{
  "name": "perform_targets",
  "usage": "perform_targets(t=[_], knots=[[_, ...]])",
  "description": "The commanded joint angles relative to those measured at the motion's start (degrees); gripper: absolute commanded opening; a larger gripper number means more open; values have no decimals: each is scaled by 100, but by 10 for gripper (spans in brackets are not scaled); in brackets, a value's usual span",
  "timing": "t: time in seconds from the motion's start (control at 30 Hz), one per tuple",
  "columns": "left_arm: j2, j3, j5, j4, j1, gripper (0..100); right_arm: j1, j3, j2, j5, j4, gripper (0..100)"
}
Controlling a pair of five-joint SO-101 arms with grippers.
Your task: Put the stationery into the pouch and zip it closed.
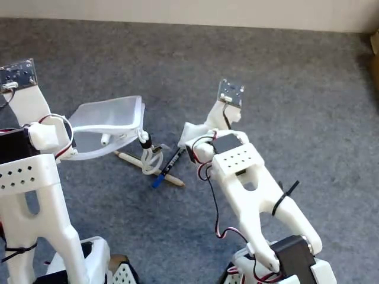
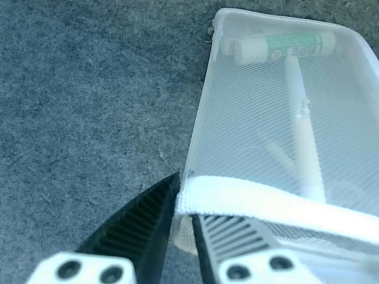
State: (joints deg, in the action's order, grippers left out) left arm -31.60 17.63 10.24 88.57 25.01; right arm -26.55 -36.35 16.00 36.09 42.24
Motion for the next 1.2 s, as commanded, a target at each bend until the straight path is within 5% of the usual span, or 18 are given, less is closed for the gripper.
perform_targets(t=[0.0,0.37,0.93,1.17], knots=[[119,-4,44,-114,92,6,92,462,31,79,40,131],[119,-4,53,-114,92,6,92,462,-40,79,-207,131],[119,-4,44,-114,92,6,101,1877,-2158,79,-66,131],[119,-4,44,-114,92,6,101,2782,-2967,88,840,131]])
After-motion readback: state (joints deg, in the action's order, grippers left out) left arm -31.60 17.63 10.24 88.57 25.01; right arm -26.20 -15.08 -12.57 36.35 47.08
